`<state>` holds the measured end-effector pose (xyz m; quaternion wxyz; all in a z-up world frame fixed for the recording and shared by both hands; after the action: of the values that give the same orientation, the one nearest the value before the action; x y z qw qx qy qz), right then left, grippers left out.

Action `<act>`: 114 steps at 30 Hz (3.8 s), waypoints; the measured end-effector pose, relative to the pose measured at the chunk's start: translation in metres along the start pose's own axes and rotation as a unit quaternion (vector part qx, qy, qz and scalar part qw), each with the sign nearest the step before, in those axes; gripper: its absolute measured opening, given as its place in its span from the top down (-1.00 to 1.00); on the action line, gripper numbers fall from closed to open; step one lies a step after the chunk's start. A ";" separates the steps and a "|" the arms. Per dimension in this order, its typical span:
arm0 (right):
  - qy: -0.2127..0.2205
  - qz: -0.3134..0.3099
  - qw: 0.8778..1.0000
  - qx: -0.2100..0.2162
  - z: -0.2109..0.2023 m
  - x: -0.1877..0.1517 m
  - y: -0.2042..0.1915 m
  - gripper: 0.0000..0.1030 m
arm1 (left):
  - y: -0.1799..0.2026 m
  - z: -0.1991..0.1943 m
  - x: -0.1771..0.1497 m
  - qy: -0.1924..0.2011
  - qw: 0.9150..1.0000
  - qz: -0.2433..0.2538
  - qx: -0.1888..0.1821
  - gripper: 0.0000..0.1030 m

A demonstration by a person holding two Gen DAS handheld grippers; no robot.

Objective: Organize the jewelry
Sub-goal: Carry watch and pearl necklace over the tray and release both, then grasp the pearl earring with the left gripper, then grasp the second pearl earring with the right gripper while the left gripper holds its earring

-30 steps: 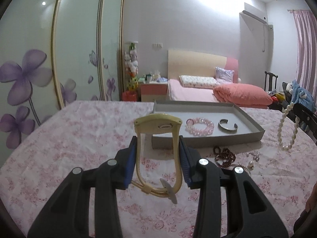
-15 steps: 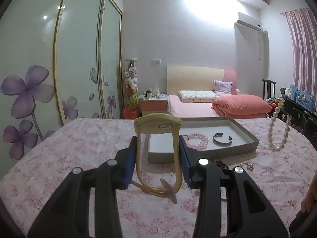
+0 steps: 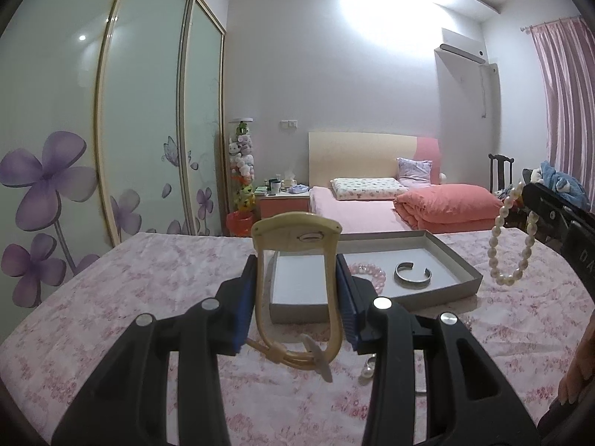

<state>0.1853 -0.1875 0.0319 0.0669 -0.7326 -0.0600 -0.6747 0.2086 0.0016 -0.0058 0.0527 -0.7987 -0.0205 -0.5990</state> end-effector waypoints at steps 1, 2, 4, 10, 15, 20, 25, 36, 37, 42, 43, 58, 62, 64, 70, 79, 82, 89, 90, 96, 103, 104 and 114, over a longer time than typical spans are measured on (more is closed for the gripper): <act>0.006 -0.004 1.000 -0.002 0.002 0.003 0.000 0.80 | 0.000 0.003 0.002 0.001 1.000 0.000 0.000 0.23; 0.009 -0.007 1.000 -0.004 0.003 0.005 -0.002 0.80 | 0.001 0.007 0.006 0.003 1.000 -0.001 0.000 0.23; 0.019 -0.012 1.000 -0.008 0.010 0.010 -0.002 0.80 | 0.001 0.014 0.012 0.005 1.000 -0.004 -0.003 0.23; 0.023 -0.012 1.000 -0.016 0.040 0.014 0.007 0.80 | 0.004 0.050 0.028 -0.004 1.000 -0.027 -0.014 0.23; -0.002 0.002 1.000 -0.012 0.075 0.003 0.019 0.80 | 0.017 0.089 0.029 -0.015 0.999 -0.026 -0.012 0.23; -0.038 0.017 0.999 -0.002 0.113 -0.015 0.025 0.80 | 0.029 0.127 0.021 -0.043 0.999 -0.019 -0.017 0.23; -0.093 0.034 0.995 0.010 0.148 -0.036 0.028 0.80 | 0.043 0.168 0.008 -0.089 0.996 -0.018 -0.028 0.23; -0.190 0.090 0.977 0.033 0.180 -0.064 0.036 0.79 | 0.054 0.210 -0.014 -0.148 0.988 -0.016 -0.048 0.16; -0.192 0.094 0.976 0.034 0.182 -0.064 0.036 0.77 | 0.055 0.211 -0.014 -0.150 0.987 -0.016 -0.050 0.16; -0.173 0.103 0.979 0.032 0.174 -0.050 0.040 0.11 | 0.047 0.201 -0.006 -0.138 0.989 -0.022 -0.049 0.03; -0.168 0.102 0.980 0.032 0.170 -0.046 0.041 0.11 | 0.045 0.198 -0.003 -0.135 0.989 -0.023 -0.049 0.03; -0.131 0.084 0.987 0.038 0.074 -0.020 0.043 0.11 | 0.026 0.108 -0.015 -0.146 0.984 -0.004 -0.100 -0.03; -0.145 0.082 0.985 0.036 0.052 -0.032 0.044 0.11 | 0.031 0.090 -0.053 -0.204 0.969 0.015 -0.135 -0.03; -0.151 0.084 0.984 0.034 0.046 -0.038 0.044 0.11 | 0.033 0.084 -0.071 -0.228 0.962 0.021 -0.149 -0.03; -0.169 0.094 0.981 0.031 0.040 -0.053 0.050 0.11 | 0.048 0.073 -0.091 -0.251 0.950 0.049 -0.177 -0.03; -0.176 0.095 0.979 0.031 0.033 -0.062 0.048 0.11 | 0.071 0.082 -0.105 -0.284 0.940 0.067 -0.174 0.08; -0.180 0.095 0.979 0.031 0.033 -0.065 0.049 0.11 | 0.072 0.087 -0.106 -0.291 0.940 0.068 -0.165 0.19; -0.182 0.098 0.978 0.032 0.032 -0.066 0.050 0.11 | 0.074 0.093 -0.106 -0.293 0.940 0.079 -0.154 0.48; -0.183 0.098 0.978 0.033 0.032 -0.066 0.050 0.11 | 0.075 0.093 -0.106 -0.293 0.940 0.081 -0.153 0.55; -0.191 0.100 0.976 0.035 0.031 -0.070 0.048 0.11 | 0.074 0.092 -0.107 -0.290 0.942 0.091 -0.145 0.68; -0.226 0.102 0.968 0.037 0.035 -0.083 0.051 0.11 | 0.046 0.091 -0.108 -0.291 0.945 0.084 -0.123 0.68; -0.235 0.102 0.966 0.037 0.036 -0.087 0.052 0.11 | 0.039 0.093 -0.108 -0.291 0.946 0.081 -0.116 0.68; -0.333 0.062 0.939 0.063 0.052 -0.128 0.028 0.31 | -0.033 0.115 -0.103 -0.302 0.952 0.002 -0.053 0.68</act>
<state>0.2309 -0.2052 -0.0999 0.1304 -0.9121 -0.0755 -0.3814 0.2864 0.0497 -0.1344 0.0030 -0.9441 -0.0021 -0.3297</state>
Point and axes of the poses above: each gripper's, at about its wrist camera, not at the fingertips, and z roughly the way its jaws point, y to its right, x to its top, the point moved 6 cm from there along z, roughly the way its jaws point, and after that the axes turned 6 degrees about x, right-handed, at the moved point
